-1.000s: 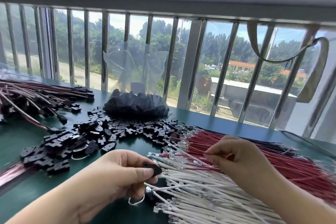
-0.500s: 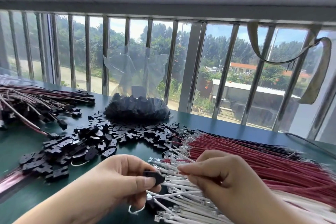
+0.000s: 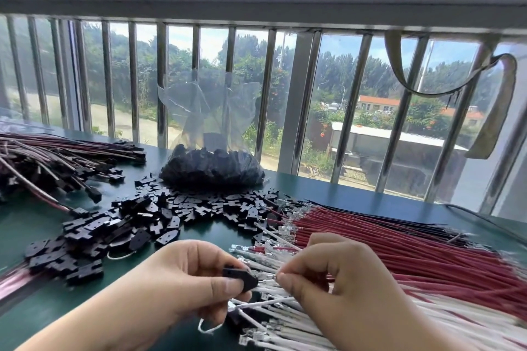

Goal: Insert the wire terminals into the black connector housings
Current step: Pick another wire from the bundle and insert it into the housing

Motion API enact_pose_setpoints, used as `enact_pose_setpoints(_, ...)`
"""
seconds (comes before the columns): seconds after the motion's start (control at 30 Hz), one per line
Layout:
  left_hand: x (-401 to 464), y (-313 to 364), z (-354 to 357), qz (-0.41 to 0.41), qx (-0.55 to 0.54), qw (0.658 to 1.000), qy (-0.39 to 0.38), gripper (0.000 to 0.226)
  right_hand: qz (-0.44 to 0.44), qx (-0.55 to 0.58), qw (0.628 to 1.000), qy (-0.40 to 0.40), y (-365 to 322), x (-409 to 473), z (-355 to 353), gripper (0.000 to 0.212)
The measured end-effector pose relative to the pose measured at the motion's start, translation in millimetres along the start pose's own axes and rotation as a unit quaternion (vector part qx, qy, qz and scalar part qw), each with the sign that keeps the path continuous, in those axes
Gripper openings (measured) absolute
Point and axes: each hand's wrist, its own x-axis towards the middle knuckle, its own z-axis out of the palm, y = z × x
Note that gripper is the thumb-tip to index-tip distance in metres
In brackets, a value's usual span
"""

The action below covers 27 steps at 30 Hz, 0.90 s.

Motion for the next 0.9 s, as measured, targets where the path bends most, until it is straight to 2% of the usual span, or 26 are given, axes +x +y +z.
enact_pose_setpoints(0.1, 1, 0, 0, 0.014, -0.006, 1.0, 0.024, 0.043, 0.01, 0.006, 1.0, 0.001, 0, 0, -1, 0.007)
enact_pose_setpoints(0.37, 0, -2, 1, 0.008, 0.02, 1.0, 0.0, 0.042, 0.007, 0.005, 1.0, -0.002, -1, -2, -1, 0.011)
enact_pose_setpoints(0.47, 1, -2, 3, 0.012, 0.011, 1.0, 0.009, 0.042, -0.031, -0.048, 0.998, -0.001, -3, -4, -2, 0.011)
enact_pose_setpoints(0.57, 0, -2, 6, 0.014, -0.015, 1.0, 0.008, 0.041, -0.084, -0.156, 0.984, 0.013, -6, -6, -6, 0.01)
enact_pose_setpoints(0.67, -1, -2, 7, 0.02, -0.027, 0.999, -0.006, 0.051, -0.066, -0.084, 0.993, 0.041, -7, -6, -5, 0.009)
enact_pose_setpoints(0.73, 0, -2, 8, 0.027, -0.019, 0.999, 0.0, 0.057, -0.051, -0.036, 0.998, 0.022, -7, -5, -1, 0.012)
enact_pose_setpoints(0.83, 0, -1, 11, 0.036, 0.007, 0.999, 0.001, 0.043, -0.047, -0.074, 0.996, -0.008, -7, -3, 4, 0.024)
enact_pose_setpoints(0.9, 0, 1, 12, 0.04, 0.02, 0.999, 0.006, 0.04, -0.043, -0.065, 0.997, -0.02, -7, 0, 4, 0.011)
